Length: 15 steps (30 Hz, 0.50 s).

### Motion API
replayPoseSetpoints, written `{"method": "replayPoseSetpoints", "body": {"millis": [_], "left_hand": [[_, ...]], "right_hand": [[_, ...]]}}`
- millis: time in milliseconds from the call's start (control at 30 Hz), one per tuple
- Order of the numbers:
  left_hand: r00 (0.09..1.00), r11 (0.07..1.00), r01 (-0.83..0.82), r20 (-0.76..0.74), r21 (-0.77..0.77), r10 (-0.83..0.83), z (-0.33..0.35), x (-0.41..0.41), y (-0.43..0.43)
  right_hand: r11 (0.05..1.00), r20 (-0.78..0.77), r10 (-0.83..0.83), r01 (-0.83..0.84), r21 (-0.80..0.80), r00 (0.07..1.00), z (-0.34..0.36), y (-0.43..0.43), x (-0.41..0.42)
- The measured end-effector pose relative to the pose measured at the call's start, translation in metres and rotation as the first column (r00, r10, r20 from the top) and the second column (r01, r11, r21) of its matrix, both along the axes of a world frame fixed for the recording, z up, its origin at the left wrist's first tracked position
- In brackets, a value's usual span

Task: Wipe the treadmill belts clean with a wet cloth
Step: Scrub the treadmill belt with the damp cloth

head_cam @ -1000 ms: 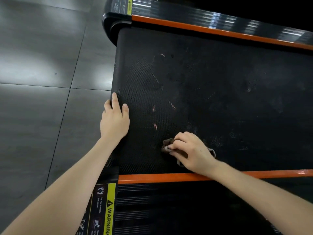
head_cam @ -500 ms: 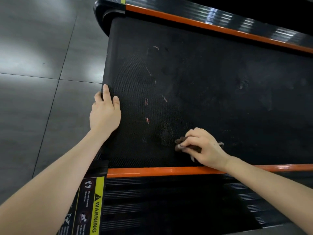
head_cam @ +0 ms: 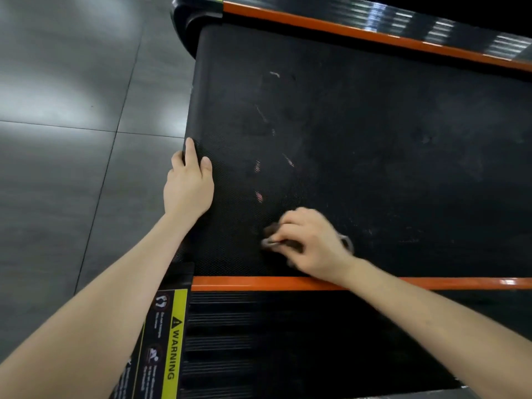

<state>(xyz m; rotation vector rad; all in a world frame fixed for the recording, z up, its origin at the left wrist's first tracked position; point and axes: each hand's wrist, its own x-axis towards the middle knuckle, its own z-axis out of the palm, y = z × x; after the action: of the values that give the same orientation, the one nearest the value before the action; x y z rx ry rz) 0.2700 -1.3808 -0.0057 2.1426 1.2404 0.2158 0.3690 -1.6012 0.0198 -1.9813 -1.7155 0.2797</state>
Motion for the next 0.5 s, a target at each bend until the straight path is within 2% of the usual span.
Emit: {"method": "replayPoseSetpoints", "body": {"millis": [100, 167, 267, 333, 400, 500], "left_hand": [[1.000, 1.000, 0.005, 0.020, -0.017, -0.004, -0.003, -0.001, 0.002], [0.999, 1.000, 0.000, 0.045, -0.027, 0.001, -0.004, -0.001, 0.004], [0.998, 0.999, -0.007, 0.056, -0.031, 0.009, -0.005, -0.002, 0.003], [0.998, 1.000, -0.009, 0.061, -0.022, 0.010, -0.005, -0.002, 0.003], [0.998, 1.000, -0.008, 0.062, -0.029, 0.010, -0.004, -0.002, 0.003], [0.998, 0.999, -0.001, 0.067, -0.033, 0.003, -0.003, -0.002, 0.003]], "right_hand": [[0.995, 0.073, 0.096, -0.098, 0.025, 0.993, -0.006, 0.042, -0.006], [0.997, 0.122, 0.056, -0.062, 0.042, 0.991, -0.010, 0.062, 0.013], [0.957, 0.099, -0.280, 0.269, 0.109, 0.955, -0.005, 0.103, 0.048], [0.913, 0.064, -0.399, 0.390, 0.115, 0.915, -0.004, 0.114, 0.052], [0.934, 0.076, -0.344, 0.333, 0.128, 0.936, -0.005, 0.094, 0.033], [0.992, 0.050, -0.119, 0.117, 0.046, 0.992, -0.004, 0.039, -0.006]]}}
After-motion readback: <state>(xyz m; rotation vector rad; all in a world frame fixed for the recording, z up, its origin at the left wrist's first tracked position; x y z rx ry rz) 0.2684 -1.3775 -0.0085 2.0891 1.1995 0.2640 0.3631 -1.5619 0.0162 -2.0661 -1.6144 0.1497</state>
